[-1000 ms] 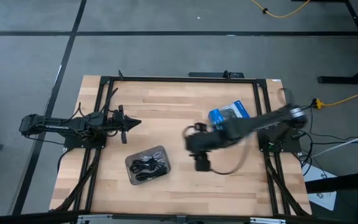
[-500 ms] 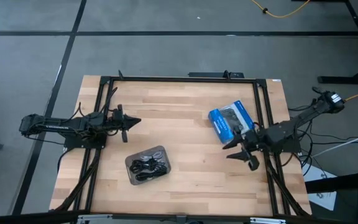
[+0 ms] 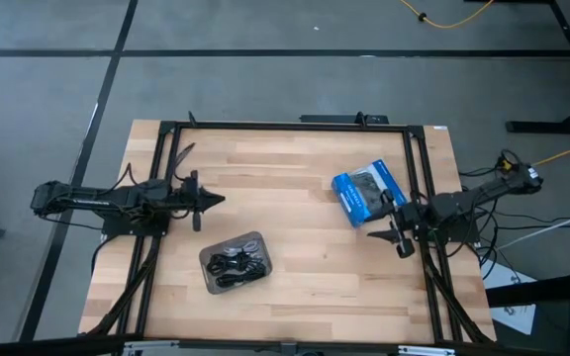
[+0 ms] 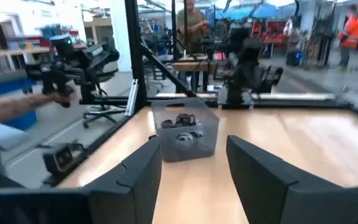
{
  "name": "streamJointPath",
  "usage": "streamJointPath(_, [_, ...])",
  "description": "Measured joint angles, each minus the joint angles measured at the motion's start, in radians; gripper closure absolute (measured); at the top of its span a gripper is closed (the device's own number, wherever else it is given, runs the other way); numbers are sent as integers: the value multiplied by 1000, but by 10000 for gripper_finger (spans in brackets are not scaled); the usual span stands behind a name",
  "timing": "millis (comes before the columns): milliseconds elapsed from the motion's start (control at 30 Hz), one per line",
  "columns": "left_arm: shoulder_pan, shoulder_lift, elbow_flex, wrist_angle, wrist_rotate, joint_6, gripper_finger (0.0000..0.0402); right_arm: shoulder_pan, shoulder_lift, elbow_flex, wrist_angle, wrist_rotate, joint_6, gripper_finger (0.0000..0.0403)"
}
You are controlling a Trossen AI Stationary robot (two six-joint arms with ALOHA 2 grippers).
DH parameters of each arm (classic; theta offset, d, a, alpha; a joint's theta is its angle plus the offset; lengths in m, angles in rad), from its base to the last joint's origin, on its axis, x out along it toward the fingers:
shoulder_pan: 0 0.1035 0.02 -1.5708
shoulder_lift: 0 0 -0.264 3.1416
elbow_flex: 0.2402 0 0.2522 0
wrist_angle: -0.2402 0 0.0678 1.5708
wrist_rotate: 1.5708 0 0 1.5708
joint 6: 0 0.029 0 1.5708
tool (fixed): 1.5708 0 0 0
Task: Pick and place USB-C Cables
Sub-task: Return to Home Position
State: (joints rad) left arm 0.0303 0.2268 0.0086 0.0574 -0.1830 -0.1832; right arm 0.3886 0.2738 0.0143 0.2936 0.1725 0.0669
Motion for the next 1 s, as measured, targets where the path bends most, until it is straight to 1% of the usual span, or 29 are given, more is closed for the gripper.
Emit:
streamJointPath(67, [0, 2, 1, -24, 34, -2, 401, -18, -20, 1, -24, -22, -47, 218])
streamJointPath(200, [0, 2, 0, -28, 87, 8, 401, -27, -28, 1, -56, -25, -73, 218])
streamJointPath(300, [0, 2, 0, -31, 82, 5, 401, -27, -28, 1, -55, -26, -72, 218])
streamJointPath(400, [0, 2, 0, -31, 79, -40, 401, -27, -27, 1, -55, -27, -72, 218])
streamJointPath(1000, [0, 2, 0, -31, 77, -43, 401, -27, -27, 1, -53, -27, -72, 218])
